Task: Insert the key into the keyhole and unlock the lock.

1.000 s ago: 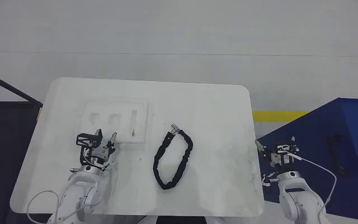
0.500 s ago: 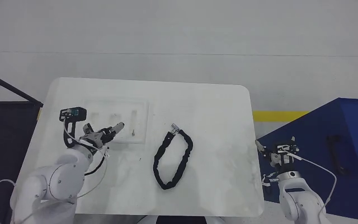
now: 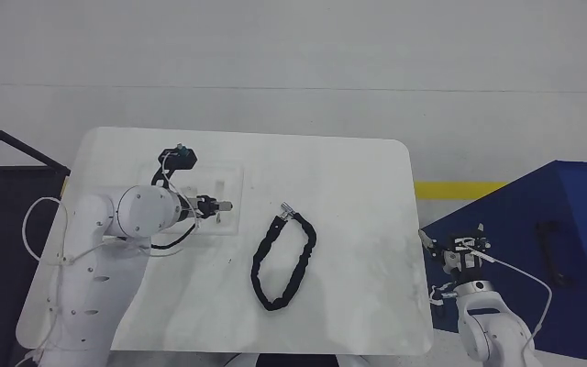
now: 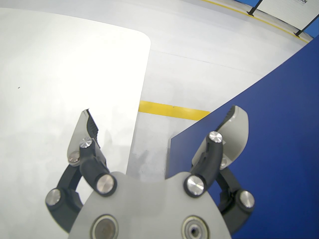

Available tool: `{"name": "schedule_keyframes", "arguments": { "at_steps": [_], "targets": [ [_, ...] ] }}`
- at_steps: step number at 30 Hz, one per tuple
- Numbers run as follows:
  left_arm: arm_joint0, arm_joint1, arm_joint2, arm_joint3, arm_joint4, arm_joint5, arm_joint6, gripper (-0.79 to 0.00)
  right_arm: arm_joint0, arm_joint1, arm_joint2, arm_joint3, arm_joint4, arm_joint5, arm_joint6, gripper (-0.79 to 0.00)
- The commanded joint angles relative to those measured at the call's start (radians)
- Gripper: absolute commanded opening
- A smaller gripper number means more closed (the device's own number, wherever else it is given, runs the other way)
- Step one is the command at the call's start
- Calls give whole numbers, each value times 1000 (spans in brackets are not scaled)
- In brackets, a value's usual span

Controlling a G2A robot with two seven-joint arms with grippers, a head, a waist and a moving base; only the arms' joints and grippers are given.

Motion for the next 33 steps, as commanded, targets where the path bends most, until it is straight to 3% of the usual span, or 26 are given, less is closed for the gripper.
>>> {"name": "schedule_keyframes", "arguments": {
  "at_steps": [1, 15, 19, 26, 33],
  "targets": [
    [0, 0, 0, 0, 0, 0, 0, 0, 0, 0, 0, 0, 0, 0, 0, 0],
    [0, 0, 0, 0, 0, 0, 0, 0, 0, 0, 0, 0, 0, 0, 0, 0],
    [-32, 12, 31, 92, -94, -110, 0, 0, 0, 0, 0, 0, 0, 0, 0, 0],
    [-166, 48, 211, 258, -183, -95, 0, 0, 0, 0, 0, 0, 0, 0, 0, 0],
    [-281, 105, 366, 303, -217, -21, 0, -37, 0, 0, 0, 0, 0, 0, 0, 0]
  ]
}}
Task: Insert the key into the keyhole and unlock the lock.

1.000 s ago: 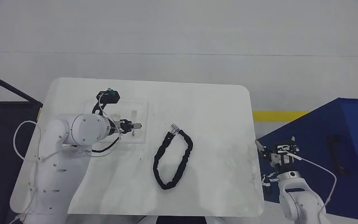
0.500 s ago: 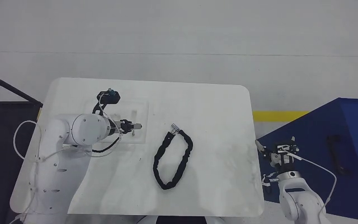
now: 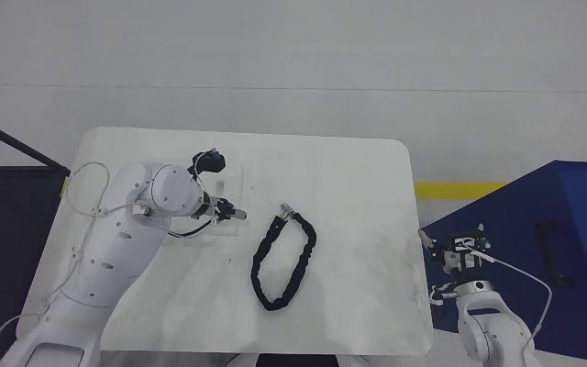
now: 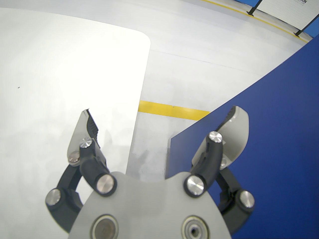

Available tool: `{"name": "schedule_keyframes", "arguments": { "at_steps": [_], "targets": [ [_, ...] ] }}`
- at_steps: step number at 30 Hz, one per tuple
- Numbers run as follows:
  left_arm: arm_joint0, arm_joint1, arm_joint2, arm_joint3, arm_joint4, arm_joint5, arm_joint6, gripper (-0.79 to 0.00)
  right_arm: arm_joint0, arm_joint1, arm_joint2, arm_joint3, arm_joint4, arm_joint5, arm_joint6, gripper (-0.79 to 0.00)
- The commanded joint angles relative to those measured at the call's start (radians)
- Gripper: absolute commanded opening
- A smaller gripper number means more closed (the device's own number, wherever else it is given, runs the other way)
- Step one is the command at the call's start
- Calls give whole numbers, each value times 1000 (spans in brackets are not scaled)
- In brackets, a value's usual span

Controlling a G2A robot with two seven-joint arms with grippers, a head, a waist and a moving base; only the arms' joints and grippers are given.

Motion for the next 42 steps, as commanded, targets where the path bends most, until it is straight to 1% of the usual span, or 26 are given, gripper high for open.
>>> {"name": "schedule_keyframes", "arguments": {
  "at_steps": [1, 2, 3, 4, 5, 7, 8, 11, 15, 18, 23, 29, 35, 38, 42],
  "targets": [
    [-23, 20, 32, 0, 7, 23, 0, -77, 0, 0, 0, 0, 0, 0, 0, 0],
    [-29, 28, 44, -3, 6, 31, 0, -86, 0, 0, 0, 0, 0, 0, 0, 0],
    [-34, 37, 55, -4, 2, 31, 0, -357, 0, 0, 0, 0, 0, 0, 0, 0],
    [-39, 44, 67, -6, -6, 31, 0, -397, 0, 0, 0, 0, 0, 0, 0, 0],
    [-44, 52, 78, -9, -11, 31, 0, -486, 0, 0, 0, 0, 0, 0, 0, 0],
    [-54, 65, 105, -22, -7, 31, 0, -582, 0, 0, 0, 0, 0, 0, 0, 0],
    [-56, 70, 120, -34, -7, 31, 0, -594, 0, 0, 0, 0, 0, 0, 0, 0],
    [-68, 85, 154, -57, -1, 30, 0, -566, 0, 0, 0, 0, 0, 0, 0, 0],
    [-81, 99, 195, -63, 8, 27, 0, -597, 0, 0, 0, 0, 0, 0, 0, 0],
    [-93, 105, 223, -58, 21, 31, 0, -603, 0, 0, 0, 0, 0, 0, 0, 0],
    [-108, 110, 244, -49, 9, 31, 0, -613, 0, 0, 0, 0, 0, 0, 0, 0],
    [-109, 108, 247, -35, -3, 36, 5, -631, 0, 0, 0, 0, 0, 0, 0, 0],
    [-114, 100, 263, -18, 21, 62, 31, -628, 0, 0, 0, 0, 0, 0, 0, 0],
    [-115, 96, 265, -15, 29, 74, 43, -643, 0, 0, 0, 0, 0, 0, 0, 0],
    [-114, 92, 269, -10, 42, 82, 51, -705, 0, 0, 0, 0, 0, 0, 0, 0]
  ]
}}
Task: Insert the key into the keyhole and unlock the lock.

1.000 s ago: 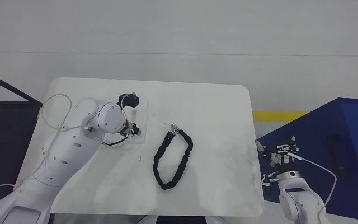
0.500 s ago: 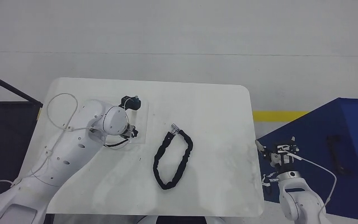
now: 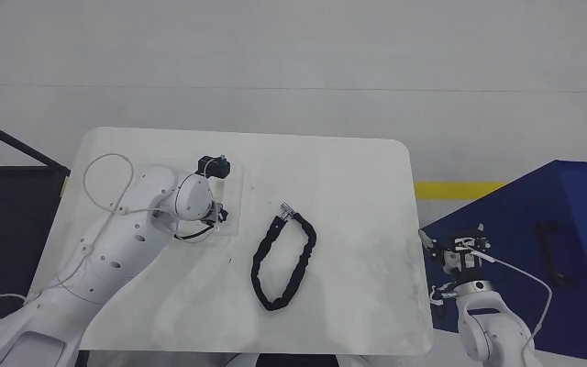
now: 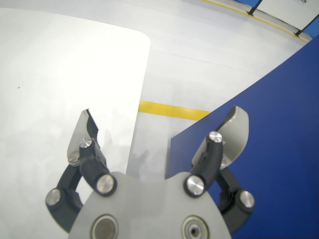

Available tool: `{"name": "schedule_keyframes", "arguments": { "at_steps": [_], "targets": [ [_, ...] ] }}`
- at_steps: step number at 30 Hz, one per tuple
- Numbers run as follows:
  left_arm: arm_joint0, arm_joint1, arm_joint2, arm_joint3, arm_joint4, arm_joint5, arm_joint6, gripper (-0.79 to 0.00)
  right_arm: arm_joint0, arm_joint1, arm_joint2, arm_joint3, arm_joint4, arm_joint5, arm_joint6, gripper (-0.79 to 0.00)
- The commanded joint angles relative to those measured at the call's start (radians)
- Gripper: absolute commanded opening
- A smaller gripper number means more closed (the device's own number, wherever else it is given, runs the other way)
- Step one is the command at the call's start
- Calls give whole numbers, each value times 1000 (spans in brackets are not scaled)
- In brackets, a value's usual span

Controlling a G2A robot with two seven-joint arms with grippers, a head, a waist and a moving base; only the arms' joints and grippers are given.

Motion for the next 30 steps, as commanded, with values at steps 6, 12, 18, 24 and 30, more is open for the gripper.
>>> {"name": "schedule_keyframes", "arguments": {
  "at_steps": [6, 12, 18, 24, 30],
  "targets": [
    [0, -6, 0, 7, 11, 4, 4, -785, 0, 0, 0, 0, 0, 0, 0, 0],
    [6, -2, -31, -13, 1, -2, -2, -785, 0, 0, 0, 0, 0, 0, 0, 0],
    [64, 33, -147, -114, 6, -17, -17, -785, 0, 0, 0, 0, 0, 0, 0, 0],
    [166, 71, -333, -205, -101, 7, 7, -785, 0, 0, 0, 0, 0, 0, 0, 0],
    [348, 86, -664, -167, -638, -43, 122, -785, 0, 0, 0, 0, 0, 0, 0, 0]
  ]
}}
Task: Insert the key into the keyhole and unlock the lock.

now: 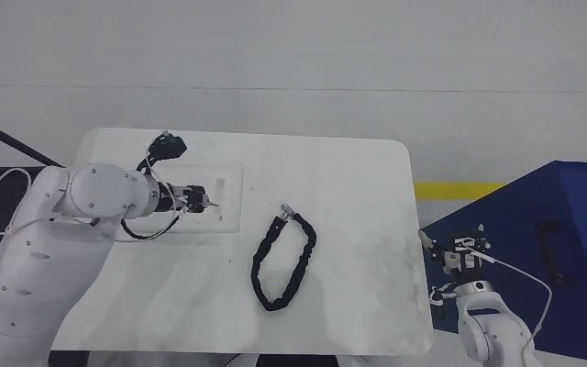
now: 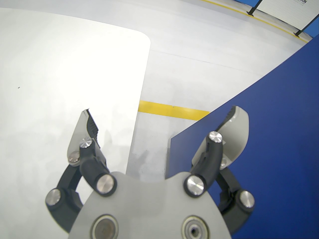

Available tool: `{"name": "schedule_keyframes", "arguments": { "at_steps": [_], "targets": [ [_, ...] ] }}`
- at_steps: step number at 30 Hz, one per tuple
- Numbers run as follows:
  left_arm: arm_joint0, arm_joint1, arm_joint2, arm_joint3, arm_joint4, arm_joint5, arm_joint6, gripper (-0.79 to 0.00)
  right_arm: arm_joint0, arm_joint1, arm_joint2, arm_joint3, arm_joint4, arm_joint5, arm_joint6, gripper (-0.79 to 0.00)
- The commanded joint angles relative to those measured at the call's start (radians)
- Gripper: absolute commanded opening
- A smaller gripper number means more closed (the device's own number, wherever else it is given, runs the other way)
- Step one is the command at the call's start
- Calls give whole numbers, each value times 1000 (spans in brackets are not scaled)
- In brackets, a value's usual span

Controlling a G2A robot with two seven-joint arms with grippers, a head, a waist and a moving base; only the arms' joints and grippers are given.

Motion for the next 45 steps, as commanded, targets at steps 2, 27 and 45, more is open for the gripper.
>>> {"name": "schedule_keyframes", "arguments": {
  "at_steps": [2, 27, 45],
  "targets": [
    [116, 0, -165, 87, -327, -181, 68, -785, 0, 0, 0, 0, 0, 0, 0, 0],
    [206, 2, -264, 194, -598, -401, -23, -785, 0, 0, 0, 0, 0, 0, 0, 0],
    [206, 2, -264, 194, -598, -401, -23, -785, 62, -36, -396, -462, -274, 74, 245, 0]
  ]
}}
